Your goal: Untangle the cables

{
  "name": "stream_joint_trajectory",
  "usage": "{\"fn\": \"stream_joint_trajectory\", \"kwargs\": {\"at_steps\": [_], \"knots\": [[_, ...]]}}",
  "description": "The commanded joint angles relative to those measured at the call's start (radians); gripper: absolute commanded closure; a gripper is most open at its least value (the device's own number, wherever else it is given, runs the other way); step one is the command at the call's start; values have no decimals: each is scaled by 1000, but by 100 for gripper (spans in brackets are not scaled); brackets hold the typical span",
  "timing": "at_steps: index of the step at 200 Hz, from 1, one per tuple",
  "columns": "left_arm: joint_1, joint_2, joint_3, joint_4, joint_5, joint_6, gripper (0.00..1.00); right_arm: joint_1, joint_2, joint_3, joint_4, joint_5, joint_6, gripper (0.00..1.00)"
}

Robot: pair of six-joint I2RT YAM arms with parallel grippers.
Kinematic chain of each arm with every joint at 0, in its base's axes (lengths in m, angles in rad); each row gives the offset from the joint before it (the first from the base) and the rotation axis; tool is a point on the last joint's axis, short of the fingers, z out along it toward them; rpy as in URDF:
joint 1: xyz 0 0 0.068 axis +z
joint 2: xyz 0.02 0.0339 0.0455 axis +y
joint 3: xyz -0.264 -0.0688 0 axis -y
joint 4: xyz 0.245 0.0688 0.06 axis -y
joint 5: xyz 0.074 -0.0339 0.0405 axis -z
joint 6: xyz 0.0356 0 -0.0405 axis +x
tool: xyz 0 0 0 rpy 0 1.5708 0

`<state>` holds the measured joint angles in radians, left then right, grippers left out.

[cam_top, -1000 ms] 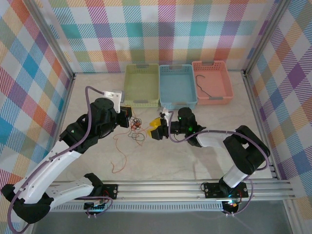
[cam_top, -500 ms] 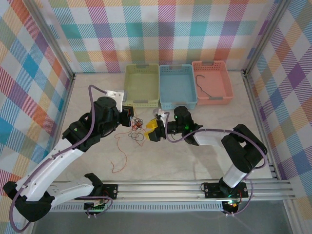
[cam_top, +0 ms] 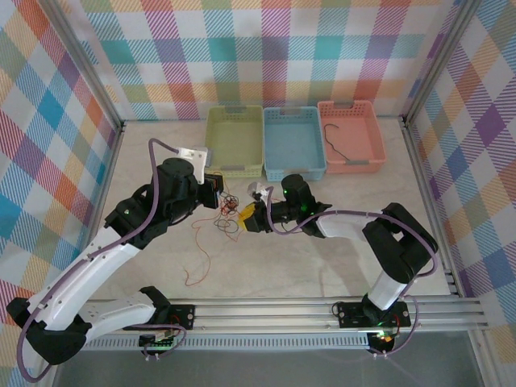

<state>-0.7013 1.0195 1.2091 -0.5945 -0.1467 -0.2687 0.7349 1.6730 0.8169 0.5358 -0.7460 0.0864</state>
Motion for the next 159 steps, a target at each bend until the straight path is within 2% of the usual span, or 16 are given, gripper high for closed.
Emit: {"fn": "stream_joint_trajectory", "kwargs": {"at_steps": [1,16,35,48,99,112,159], "knots": [[10,-8,35,23,0,-6,100,7,-5,20,-8,-10,-38,89],[10,-17,27,19,-22,-3,100,8,-20,8,-8,27,-49,100],[10,-41,4,17,-78,2,100,2,-46,-14,-1,103,-61,100],[10,-65,-15,8,-143,-4,100,-15,-74,-50,28,206,-40,100],[15,-187,-59,-65,-321,-16,100,-167,-161,-177,87,516,137,100],[14,-229,-70,-79,-352,-16,100,-206,-176,-203,131,547,183,100],[14,-358,-79,-126,-419,-28,100,-302,-229,-272,102,715,307,100]]}}
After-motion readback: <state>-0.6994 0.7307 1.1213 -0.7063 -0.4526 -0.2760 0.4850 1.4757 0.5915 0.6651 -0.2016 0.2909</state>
